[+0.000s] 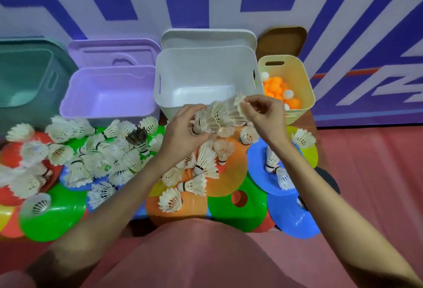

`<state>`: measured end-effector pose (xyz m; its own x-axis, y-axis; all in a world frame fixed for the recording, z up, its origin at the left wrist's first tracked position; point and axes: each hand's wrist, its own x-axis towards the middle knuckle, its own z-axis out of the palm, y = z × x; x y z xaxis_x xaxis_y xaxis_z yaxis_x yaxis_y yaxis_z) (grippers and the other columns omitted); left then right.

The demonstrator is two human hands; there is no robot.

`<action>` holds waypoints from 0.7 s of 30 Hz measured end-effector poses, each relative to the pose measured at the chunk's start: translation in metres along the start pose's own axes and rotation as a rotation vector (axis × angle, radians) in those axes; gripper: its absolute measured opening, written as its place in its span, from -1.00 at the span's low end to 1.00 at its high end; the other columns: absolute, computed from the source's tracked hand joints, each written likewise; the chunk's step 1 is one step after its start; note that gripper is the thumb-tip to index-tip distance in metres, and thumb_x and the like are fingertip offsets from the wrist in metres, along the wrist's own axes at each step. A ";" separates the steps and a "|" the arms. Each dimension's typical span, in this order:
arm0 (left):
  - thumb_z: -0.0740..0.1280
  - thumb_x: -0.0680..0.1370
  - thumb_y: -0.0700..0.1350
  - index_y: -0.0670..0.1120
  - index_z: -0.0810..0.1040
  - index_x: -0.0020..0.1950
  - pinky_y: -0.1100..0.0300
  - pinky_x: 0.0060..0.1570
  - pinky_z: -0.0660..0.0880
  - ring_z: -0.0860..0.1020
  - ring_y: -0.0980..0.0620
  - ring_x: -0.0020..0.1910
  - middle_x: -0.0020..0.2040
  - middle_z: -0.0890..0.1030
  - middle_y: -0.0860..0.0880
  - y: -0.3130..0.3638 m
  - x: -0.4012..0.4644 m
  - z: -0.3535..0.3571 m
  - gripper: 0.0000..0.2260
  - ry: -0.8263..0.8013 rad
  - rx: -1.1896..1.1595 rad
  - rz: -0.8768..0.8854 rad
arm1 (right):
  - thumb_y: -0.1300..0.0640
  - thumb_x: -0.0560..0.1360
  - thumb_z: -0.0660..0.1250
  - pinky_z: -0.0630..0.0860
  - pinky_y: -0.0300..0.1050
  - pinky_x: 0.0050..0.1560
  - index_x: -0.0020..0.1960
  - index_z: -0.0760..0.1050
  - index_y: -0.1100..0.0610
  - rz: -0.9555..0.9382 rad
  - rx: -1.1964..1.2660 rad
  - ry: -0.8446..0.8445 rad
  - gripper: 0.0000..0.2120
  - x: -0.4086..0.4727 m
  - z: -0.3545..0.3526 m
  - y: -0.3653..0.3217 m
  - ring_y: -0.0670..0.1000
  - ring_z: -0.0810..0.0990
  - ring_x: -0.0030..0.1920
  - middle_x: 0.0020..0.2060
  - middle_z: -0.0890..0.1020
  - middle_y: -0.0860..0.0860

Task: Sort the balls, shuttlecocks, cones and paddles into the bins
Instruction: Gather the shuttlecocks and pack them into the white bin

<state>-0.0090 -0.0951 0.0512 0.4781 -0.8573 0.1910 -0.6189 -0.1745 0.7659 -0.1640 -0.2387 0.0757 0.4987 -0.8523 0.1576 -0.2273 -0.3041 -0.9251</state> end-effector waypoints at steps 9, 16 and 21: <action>0.53 0.34 -0.12 -0.06 0.49 0.29 0.19 -0.05 0.50 0.49 0.12 -0.05 0.18 0.51 -0.01 -0.008 0.107 -0.038 -0.47 0.042 0.094 0.018 | 0.26 0.53 0.18 0.47 -0.16 -0.28 -0.02 0.60 0.33 -0.091 -0.079 -0.090 -0.76 0.095 0.023 -0.025 -0.17 0.52 -0.37 -0.38 0.56 -0.01; 0.53 0.35 -0.14 -0.10 0.47 0.30 0.13 0.01 0.43 0.52 -0.08 0.09 0.21 0.50 -0.07 -0.069 0.179 -0.017 -0.46 -0.151 0.297 -0.120 | 0.27 0.54 0.12 0.49 0.09 0.02 0.22 0.37 0.30 0.109 -0.215 -0.285 -0.73 0.155 0.064 0.024 0.21 0.56 -0.05 -0.13 0.56 0.16; 0.53 0.32 -0.14 -0.11 0.51 0.23 0.05 0.01 0.47 0.53 -0.12 0.07 0.12 0.53 -0.11 -0.107 0.210 0.011 -0.50 -0.263 0.376 -0.159 | 0.31 0.50 0.21 0.29 -0.18 -0.23 0.15 0.38 0.34 0.190 -0.342 -0.325 -0.76 0.183 0.093 0.055 0.06 0.46 -0.14 -0.15 0.53 0.15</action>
<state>0.1510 -0.2620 0.0032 0.4416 -0.8905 -0.1094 -0.7561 -0.4350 0.4889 -0.0078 -0.3716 0.0212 0.6441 -0.7462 -0.1680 -0.5730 -0.3253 -0.7522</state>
